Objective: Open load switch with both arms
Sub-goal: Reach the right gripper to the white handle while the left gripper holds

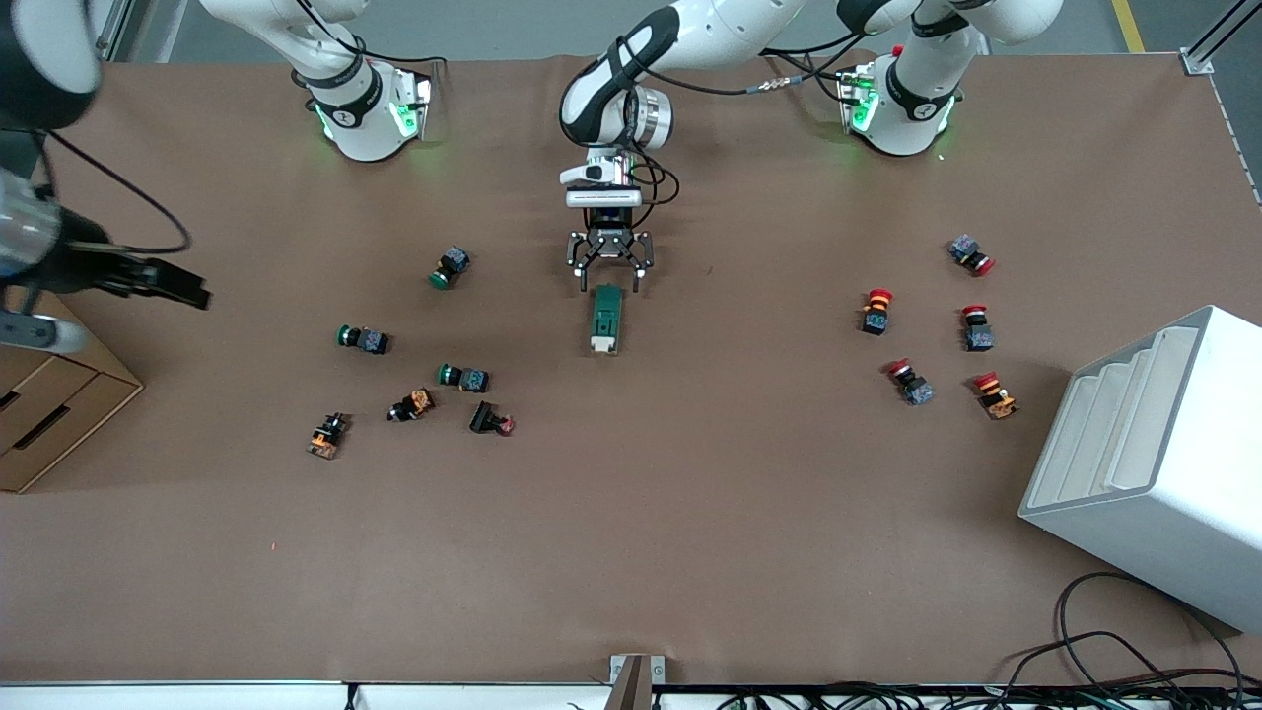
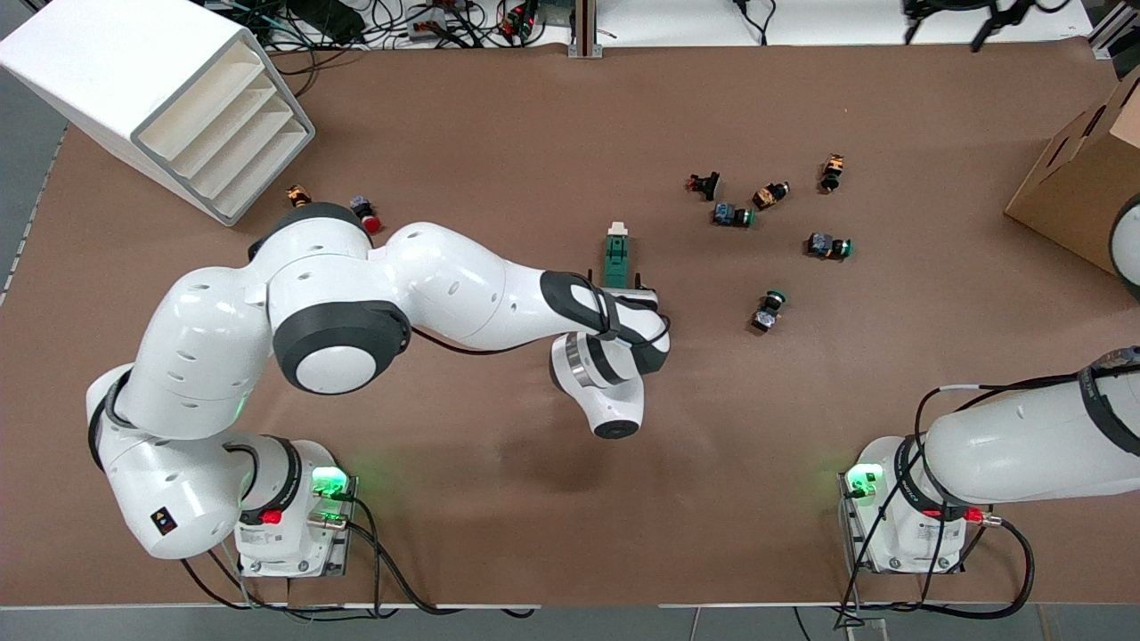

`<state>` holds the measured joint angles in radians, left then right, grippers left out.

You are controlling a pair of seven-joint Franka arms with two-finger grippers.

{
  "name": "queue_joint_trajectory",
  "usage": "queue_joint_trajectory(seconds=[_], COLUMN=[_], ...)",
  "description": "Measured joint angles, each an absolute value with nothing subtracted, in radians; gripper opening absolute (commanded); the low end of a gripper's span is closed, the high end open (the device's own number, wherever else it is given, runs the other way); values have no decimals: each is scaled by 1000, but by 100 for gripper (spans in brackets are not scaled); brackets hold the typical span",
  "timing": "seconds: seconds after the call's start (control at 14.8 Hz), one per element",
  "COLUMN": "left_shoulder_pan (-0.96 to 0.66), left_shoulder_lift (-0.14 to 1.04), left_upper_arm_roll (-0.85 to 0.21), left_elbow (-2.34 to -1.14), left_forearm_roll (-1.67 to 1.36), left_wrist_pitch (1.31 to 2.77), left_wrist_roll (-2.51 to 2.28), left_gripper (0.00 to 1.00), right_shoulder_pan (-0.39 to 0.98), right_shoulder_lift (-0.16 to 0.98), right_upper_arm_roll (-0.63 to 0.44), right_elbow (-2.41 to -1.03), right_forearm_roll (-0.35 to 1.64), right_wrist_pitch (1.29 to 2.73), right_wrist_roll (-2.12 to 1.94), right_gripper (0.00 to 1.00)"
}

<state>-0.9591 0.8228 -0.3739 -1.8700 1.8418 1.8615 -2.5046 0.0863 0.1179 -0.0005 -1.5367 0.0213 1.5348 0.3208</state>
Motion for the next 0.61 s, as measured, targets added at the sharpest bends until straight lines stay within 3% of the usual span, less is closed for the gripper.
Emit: queue_joint_trajectory(seconds=[0.61], left_shoulder_pan=[-982], left_shoulder_lift=[861], left_upper_arm_roll=[-374], left_elbow=[-1880], left_forearm_roll=[1852], left_wrist_pitch=[1808], left_wrist_roll=[-2615], left_gripper=[99], right_shoulder_pan=[428], right_shoulder_lift=[363], right_upper_arm_roll=[8], right_elbow=[-1546], right_forearm_roll=[58], right_wrist_pitch=[1806], right_wrist_roll=[1136], right_gripper=[100])
